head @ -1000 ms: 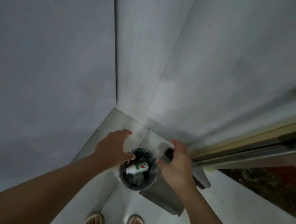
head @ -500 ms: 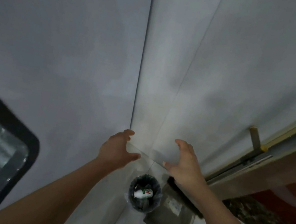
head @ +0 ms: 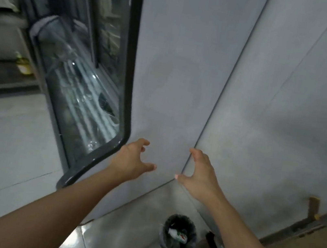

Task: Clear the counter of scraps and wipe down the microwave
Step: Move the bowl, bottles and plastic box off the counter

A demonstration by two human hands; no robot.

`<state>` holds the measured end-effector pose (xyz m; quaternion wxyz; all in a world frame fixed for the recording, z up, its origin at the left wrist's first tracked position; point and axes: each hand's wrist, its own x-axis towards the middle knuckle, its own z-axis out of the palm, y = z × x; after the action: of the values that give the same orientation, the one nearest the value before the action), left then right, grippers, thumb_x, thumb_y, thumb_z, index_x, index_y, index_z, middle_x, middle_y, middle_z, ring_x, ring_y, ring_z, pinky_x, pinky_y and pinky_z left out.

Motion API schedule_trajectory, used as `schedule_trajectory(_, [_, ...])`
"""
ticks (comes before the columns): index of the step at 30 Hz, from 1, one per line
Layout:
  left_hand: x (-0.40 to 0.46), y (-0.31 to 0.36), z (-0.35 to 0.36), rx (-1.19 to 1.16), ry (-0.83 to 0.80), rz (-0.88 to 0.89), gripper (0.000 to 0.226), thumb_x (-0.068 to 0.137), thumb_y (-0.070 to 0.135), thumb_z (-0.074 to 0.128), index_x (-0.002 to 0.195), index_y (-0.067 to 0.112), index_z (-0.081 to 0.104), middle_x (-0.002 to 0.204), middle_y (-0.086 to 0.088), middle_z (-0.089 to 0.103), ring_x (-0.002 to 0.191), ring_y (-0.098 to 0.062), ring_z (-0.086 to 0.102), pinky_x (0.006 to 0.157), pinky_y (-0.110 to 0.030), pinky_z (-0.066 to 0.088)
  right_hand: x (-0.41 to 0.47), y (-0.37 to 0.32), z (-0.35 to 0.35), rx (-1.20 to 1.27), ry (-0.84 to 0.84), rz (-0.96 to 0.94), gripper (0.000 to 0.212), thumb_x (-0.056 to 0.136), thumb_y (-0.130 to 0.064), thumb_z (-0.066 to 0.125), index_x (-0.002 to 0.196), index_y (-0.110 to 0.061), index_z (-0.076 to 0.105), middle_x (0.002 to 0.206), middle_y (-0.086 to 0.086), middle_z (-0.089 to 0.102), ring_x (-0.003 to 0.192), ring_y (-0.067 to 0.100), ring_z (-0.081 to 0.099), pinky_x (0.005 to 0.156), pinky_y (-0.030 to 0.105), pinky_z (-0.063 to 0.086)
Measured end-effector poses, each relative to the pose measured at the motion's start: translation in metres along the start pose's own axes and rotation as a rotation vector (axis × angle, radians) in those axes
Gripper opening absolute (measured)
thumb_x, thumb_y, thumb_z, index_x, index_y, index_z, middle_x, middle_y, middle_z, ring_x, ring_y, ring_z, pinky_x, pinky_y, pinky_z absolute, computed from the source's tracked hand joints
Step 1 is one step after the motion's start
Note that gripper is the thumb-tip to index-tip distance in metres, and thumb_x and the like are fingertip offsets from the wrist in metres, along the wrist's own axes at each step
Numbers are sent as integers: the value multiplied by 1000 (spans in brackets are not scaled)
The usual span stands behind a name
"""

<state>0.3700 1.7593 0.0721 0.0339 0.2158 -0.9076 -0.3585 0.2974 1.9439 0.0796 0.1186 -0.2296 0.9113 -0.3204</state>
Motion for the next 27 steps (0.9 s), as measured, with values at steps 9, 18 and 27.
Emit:
schedule_trajectory(9, [-79, -68, -105, 4, 249, -172, 71, 74, 40, 75, 135, 25, 41, 129, 0, 56, 114, -18, 55, 95, -35, 48, -7, -115, 54, -31, -151, -256, 83, 75, -26, 76, 142, -18, 28, 141, 5, 32, 131, 18, 36, 103, 24, 31])
schedule_trajectory(18, [-158, -181, -224, 5, 433, -339, 72, 74, 43, 74, 135, 27, 40, 129, 2, 54, 102, -13, 57, 83, -30, 50, -20, -268, 146, -53, -297, -455, 85, 77, -29, 74, 145, -24, 23, 147, 0, 28, 134, 17, 32, 107, 30, 27])
schedule_trajectory(27, [-216, -306, -350, -32, 545, -437, 72, 73, 41, 75, 135, 26, 41, 127, 2, 56, 110, -16, 55, 87, -31, 49, -36, -428, 248, -37, -359, -573, 92, 74, -34, 77, 146, -24, 20, 149, -1, 25, 135, 17, 31, 107, 33, 31])
